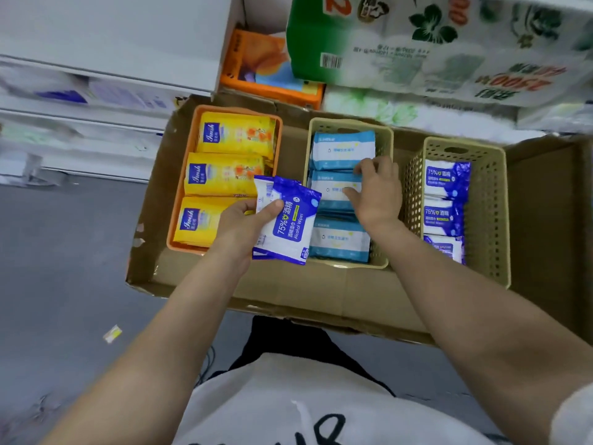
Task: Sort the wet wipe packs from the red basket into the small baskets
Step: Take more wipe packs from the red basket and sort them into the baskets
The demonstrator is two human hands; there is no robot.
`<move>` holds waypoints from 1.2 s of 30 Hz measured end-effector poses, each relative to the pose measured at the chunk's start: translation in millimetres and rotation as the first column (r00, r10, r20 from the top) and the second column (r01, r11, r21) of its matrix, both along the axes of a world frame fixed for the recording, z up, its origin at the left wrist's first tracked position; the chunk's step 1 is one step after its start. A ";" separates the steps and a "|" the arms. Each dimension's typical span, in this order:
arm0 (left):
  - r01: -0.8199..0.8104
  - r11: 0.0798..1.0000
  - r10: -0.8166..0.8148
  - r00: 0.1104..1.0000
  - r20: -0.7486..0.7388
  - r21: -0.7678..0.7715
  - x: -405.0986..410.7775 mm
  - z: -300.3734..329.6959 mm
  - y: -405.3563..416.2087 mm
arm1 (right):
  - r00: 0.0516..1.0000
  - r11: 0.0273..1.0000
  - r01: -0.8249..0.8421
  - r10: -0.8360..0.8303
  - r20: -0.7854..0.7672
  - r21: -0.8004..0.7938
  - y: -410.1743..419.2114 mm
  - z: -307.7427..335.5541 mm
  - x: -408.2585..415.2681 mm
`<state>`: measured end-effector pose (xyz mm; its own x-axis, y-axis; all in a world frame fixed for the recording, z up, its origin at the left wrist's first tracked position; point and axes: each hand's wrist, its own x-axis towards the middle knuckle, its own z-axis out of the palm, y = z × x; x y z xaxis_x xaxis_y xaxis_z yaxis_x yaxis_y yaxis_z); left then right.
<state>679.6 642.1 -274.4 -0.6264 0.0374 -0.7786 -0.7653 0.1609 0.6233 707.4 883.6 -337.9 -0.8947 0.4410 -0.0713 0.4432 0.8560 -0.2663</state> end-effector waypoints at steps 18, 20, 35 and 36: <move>0.153 0.986 -0.152 0.988 -0.022 0.063 -27.1 10.4 77.2 | 0.870 0.034 0.413 -0.311 0.383 -0.910 -5.0 64.7 23.7; 0.155 0.983 -0.150 0.987 -0.049 0.101 -24.3 13.5 94.2 | 0.889 0.031 0.373 -0.296 0.348 -0.927 -0.1 68.1 33.6; 0.121 0.981 -0.097 0.983 -0.154 0.152 76.7 14.7 260.8 | 0.906 0.258 0.289 -0.386 0.176 -0.922 181.8 76.5 98.3; 0.128 0.982 -0.105 0.981 -0.163 0.140 79.3 14.6 266.0 | 0.924 0.349 0.273 -0.355 0.143 -0.897 194.5 77.2 100.0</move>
